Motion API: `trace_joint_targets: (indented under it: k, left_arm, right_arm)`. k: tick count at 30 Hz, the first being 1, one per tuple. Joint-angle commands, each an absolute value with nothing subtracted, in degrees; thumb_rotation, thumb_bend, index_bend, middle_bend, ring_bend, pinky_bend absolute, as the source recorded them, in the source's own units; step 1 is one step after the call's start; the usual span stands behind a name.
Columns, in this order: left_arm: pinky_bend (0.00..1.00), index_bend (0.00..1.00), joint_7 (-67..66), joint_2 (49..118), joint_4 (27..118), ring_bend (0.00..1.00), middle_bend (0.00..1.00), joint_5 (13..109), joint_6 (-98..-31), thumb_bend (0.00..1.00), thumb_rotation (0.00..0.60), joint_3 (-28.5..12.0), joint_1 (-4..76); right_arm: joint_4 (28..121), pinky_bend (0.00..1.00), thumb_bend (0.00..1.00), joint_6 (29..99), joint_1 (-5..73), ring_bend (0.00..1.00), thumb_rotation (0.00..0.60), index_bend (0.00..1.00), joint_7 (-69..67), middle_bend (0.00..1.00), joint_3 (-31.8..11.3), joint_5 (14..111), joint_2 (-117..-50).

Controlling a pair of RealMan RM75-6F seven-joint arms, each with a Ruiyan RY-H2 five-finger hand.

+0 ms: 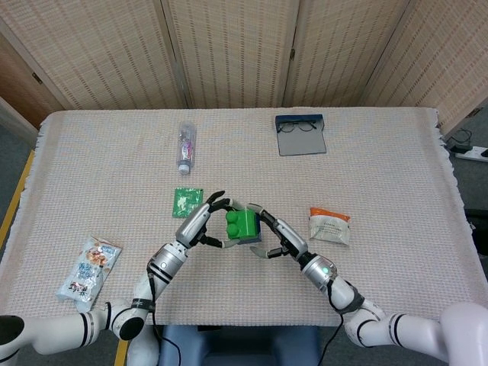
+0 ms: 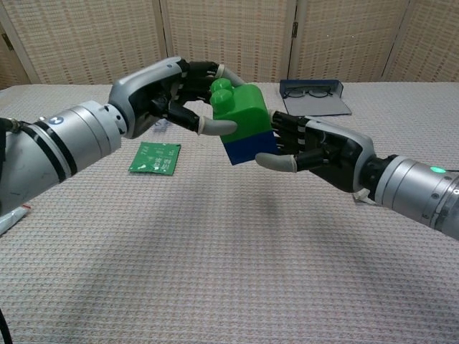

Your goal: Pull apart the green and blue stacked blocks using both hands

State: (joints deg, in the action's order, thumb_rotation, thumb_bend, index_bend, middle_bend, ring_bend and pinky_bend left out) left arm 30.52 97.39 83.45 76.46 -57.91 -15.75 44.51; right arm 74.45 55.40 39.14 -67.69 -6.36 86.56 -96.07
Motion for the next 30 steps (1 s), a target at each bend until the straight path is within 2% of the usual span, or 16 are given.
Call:
trace_joint_targets:
  k: [1, 5, 14, 18, 30]
  left_arm:
    - [0.0, 0.77, 30.6, 97.5, 83.3, 0.39, 0.85, 76.5, -57.8, 0.38, 0.6, -15.7, 44.6]
    - [0.0, 0.77, 30.8, 97.5, 83.1, 0.39, 0.85, 76.6, -57.8, 0.38, 0.6, -15.8, 44.6]
    - [0.0, 0.77, 31.8, 97.6, 82.8, 0.37, 0.86, 77.2, -58.3, 0.38, 0.6, -15.8, 44.5]
    - [0.0, 0.77, 32.0, 97.5, 82.9, 0.37, 0.85, 77.3, -58.2, 0.39, 0.6, -15.7, 44.5]
    - [0.0, 0.77, 32.7, 97.2, 83.2, 0.36, 0.86, 77.7, -58.7, 0.39, 0.6, -15.9, 44.4]
  right_arm:
    - [74.4, 0.0, 0.37, 54.8, 39.9, 0.07, 0.6, 0.18, -67.7, 0.04, -7.4, 86.0, -96.0]
    - [74.6, 0.0, 0.37, 54.0, 40.3, 0.08, 0.6, 0.27, -67.1, 0.06, -7.6, 85.3, -96.0]
    - [73.8, 0.0, 0.37, 54.1, 40.2, 0.11, 0.6, 0.34, -65.6, 0.12, -7.9, 84.1, -97.0]
    - [73.3, 0.0, 0.37, 54.7, 39.9, 0.16, 0.6, 0.39, -65.0, 0.17, -8.2, 83.7, -97.9]
    - [72.7, 0.09, 0.37, 55.9, 38.5, 0.29, 0.6, 0.65, -61.1, 0.37, -9.1, 81.6, -99.4]
